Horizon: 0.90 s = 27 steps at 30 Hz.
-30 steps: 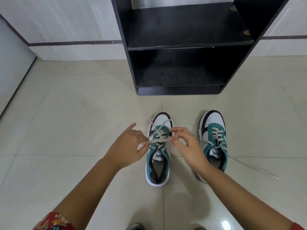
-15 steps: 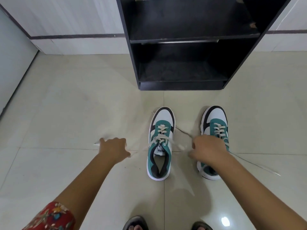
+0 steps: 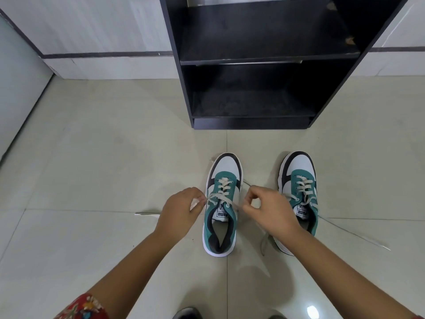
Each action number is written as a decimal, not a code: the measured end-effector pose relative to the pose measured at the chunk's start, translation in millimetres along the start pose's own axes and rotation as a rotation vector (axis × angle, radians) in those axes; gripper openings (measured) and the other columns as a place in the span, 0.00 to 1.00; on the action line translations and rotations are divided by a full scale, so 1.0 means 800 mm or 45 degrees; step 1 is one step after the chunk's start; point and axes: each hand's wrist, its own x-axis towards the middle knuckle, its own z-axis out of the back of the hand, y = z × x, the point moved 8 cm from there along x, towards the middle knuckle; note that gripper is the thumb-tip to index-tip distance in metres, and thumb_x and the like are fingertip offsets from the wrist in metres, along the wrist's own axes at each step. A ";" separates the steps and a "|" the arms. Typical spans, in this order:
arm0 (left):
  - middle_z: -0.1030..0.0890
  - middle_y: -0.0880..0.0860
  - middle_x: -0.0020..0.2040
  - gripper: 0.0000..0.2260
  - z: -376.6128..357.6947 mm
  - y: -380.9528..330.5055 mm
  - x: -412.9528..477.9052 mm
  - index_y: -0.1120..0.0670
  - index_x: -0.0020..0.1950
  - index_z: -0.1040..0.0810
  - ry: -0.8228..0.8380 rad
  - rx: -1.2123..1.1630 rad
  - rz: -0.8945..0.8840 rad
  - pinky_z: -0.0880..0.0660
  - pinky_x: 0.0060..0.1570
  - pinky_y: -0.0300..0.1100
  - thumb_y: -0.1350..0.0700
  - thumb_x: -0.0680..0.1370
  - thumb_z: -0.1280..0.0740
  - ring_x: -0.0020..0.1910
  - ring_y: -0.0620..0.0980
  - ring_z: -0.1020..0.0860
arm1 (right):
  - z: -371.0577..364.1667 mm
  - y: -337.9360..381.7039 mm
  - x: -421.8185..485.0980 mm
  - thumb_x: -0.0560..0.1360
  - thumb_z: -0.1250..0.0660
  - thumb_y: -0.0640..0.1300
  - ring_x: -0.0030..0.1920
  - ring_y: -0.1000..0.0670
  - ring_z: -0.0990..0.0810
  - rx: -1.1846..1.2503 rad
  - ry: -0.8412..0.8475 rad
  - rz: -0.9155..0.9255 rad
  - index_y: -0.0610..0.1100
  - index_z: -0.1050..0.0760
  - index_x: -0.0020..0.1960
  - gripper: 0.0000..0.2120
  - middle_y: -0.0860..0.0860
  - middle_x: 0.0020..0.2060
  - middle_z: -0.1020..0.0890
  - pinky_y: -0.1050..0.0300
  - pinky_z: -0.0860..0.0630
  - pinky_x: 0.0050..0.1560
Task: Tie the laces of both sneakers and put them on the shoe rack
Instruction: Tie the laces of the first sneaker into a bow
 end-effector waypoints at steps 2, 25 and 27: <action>0.17 0.46 0.45 0.06 -0.005 0.000 -0.002 0.50 0.52 0.22 0.048 -0.073 0.005 0.25 0.49 0.42 0.52 0.77 0.35 0.46 0.45 0.20 | -0.011 0.006 0.003 0.70 0.32 0.52 0.48 0.57 0.21 0.116 0.075 0.031 0.52 0.23 0.50 0.10 0.57 0.46 0.18 0.58 0.25 0.50; 0.19 0.49 0.43 0.08 -0.031 0.020 -0.010 0.47 0.48 0.26 0.415 -0.118 0.153 0.25 0.48 0.48 0.48 0.80 0.44 0.43 0.49 0.22 | -0.036 0.018 -0.003 0.76 0.40 0.56 0.42 0.49 0.24 -0.185 0.340 0.208 0.48 0.26 0.41 0.14 0.51 0.36 0.19 0.54 0.35 0.44; 0.21 0.50 0.43 0.09 -0.025 0.018 -0.007 0.50 0.46 0.26 0.346 -0.120 0.136 0.27 0.48 0.47 0.54 0.81 0.44 0.44 0.50 0.23 | -0.033 0.010 0.000 0.78 0.42 0.52 0.40 0.47 0.24 -0.136 0.317 0.160 0.44 0.26 0.40 0.15 0.48 0.36 0.19 0.52 0.30 0.42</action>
